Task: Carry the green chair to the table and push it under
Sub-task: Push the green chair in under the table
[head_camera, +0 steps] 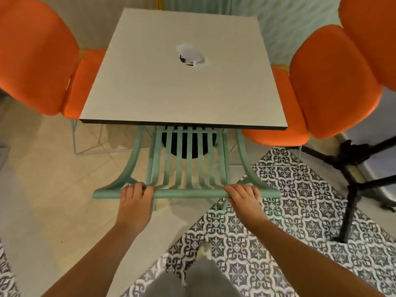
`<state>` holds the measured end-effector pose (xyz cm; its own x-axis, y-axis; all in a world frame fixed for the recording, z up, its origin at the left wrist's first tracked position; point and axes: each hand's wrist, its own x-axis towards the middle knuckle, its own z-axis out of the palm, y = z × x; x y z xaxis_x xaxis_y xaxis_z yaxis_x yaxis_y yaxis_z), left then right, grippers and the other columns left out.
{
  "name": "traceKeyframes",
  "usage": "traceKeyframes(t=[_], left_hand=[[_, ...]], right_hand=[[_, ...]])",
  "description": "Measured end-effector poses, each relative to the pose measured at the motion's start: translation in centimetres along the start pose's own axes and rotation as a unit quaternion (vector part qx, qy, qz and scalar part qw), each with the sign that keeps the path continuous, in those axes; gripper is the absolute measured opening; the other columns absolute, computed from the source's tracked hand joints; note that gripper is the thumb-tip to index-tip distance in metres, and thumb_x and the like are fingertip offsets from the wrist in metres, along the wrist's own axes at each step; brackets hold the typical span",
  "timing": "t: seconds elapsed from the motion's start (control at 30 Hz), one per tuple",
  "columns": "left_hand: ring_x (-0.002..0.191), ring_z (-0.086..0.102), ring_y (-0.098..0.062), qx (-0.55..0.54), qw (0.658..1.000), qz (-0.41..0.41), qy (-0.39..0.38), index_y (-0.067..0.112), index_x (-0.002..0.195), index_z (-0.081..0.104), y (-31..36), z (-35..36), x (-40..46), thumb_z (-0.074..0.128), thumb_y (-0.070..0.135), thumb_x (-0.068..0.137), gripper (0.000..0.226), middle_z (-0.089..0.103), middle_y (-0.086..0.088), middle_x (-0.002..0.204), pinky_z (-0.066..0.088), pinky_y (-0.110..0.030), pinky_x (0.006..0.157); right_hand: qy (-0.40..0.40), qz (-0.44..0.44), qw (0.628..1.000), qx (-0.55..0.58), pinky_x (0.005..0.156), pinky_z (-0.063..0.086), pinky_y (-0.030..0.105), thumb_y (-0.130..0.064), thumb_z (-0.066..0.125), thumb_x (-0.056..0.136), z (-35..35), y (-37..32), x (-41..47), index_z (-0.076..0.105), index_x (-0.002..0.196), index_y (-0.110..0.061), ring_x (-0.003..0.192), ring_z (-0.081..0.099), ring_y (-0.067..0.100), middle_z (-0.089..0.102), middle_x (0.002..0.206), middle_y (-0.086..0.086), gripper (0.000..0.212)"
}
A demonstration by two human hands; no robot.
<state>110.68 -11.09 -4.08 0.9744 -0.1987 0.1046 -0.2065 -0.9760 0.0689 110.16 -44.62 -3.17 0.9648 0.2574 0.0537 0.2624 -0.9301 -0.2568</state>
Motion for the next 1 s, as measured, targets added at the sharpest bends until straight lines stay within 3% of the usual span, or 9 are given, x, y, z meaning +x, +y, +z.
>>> traceKeyframes(t=[0.17, 0.27, 0.4, 0.47, 0.63, 0.77, 1.0], left_hand=[[0.082, 0.046, -0.037, 0.007, 0.998, 0.003, 0.061, 0.006, 0.104, 0.061, -0.3, -0.6, -0.5, 0.053, 0.005, 0.075, 0.030, 0.056, -0.019, 0.093, 0.036, -0.051, 0.081], [0.086, 0.049, -0.039, 0.012, 0.999, 0.003, 0.048, 0.003, 0.104, 0.063, -1.7, 0.5, -2.5, 0.051, 0.002, 0.074, 0.032, 0.059, -0.020, 0.097, 0.037, -0.054, 0.085], [0.086, 0.054, -0.042, 0.016, 0.999, -0.002, 0.037, 0.003, 0.103, 0.065, -2.4, 0.8, -1.7, 0.047, 0.007, 0.079, 0.031, 0.061, -0.021, 0.097, 0.040, -0.057, 0.087], [0.083, 0.054, -0.040, 0.019, 0.999, -0.008, 0.044, 0.004, 0.101, 0.065, -1.6, 0.5, -0.9, 0.048, 0.006, 0.078, 0.028, 0.061, -0.020, 0.094, 0.040, -0.056, 0.086], [0.082, 0.052, -0.039, 0.025, 0.998, -0.001, 0.056, 0.007, 0.104, 0.061, -0.9, 0.4, -0.6, 0.053, 0.004, 0.073, 0.032, 0.060, -0.018, 0.093, 0.039, -0.053, 0.084], [0.084, 0.048, -0.036, 0.005, 0.999, 0.012, 0.052, 0.010, 0.108, 0.056, 0.4, 0.3, -1.2, 0.051, 0.007, 0.073, 0.036, 0.059, -0.016, 0.094, 0.035, -0.047, 0.080], [0.087, 0.044, -0.032, -0.015, 0.999, 0.023, 0.038, 0.012, 0.110, 0.053, 2.0, 0.2, -1.6, 0.052, 0.006, 0.071, 0.040, 0.058, -0.012, 0.098, 0.032, -0.044, 0.082]], right_hand=[[0.013, -0.031, 0.999, -0.013, 0.091, 0.023, 0.032, -0.011, 0.076, 0.075, -0.7, -0.7, 0.6, 0.050, 0.120, -0.025, 0.095, 0.046, 0.016, 0.062, 0.104, -0.007, 0.054], [-0.010, -0.016, 1.000, 0.002, 0.092, 0.024, 0.032, -0.012, 0.077, 0.071, 0.7, -2.2, -0.9, 0.050, 0.120, -0.029, 0.096, 0.045, 0.013, 0.060, 0.104, -0.012, 0.058], [0.014, -0.021, 1.000, 0.004, 0.088, 0.023, 0.031, -0.026, 0.051, 0.088, 1.0, -2.1, -0.4, 0.048, 0.119, -0.030, 0.096, 0.044, 0.012, 0.061, 0.105, -0.011, 0.032], [0.025, -0.024, 0.999, 0.003, 0.084, 0.024, 0.029, -0.030, 0.040, 0.088, 0.5, -1.1, 0.3, 0.048, 0.119, -0.029, 0.094, 0.042, 0.011, 0.063, 0.104, -0.010, 0.032], [0.033, -0.030, 0.999, 0.024, 0.085, 0.027, 0.032, -0.035, 0.038, 0.091, 0.4, -0.6, 0.4, 0.050, 0.119, -0.027, 0.096, 0.044, 0.012, 0.063, 0.106, -0.008, 0.032], [0.012, -0.028, 0.999, 0.021, 0.084, 0.023, 0.026, -0.043, 0.021, 0.099, 0.0, 0.7, -0.5, 0.050, 0.119, -0.028, 0.096, 0.043, 0.010, 0.062, 0.103, -0.010, 0.038], [0.022, -0.012, 0.999, 0.036, 0.088, 0.024, 0.028, -0.037, 0.037, 0.093, -0.8, 1.6, -0.6, 0.052, 0.118, -0.026, 0.096, 0.044, 0.012, 0.060, 0.103, -0.008, 0.031]])
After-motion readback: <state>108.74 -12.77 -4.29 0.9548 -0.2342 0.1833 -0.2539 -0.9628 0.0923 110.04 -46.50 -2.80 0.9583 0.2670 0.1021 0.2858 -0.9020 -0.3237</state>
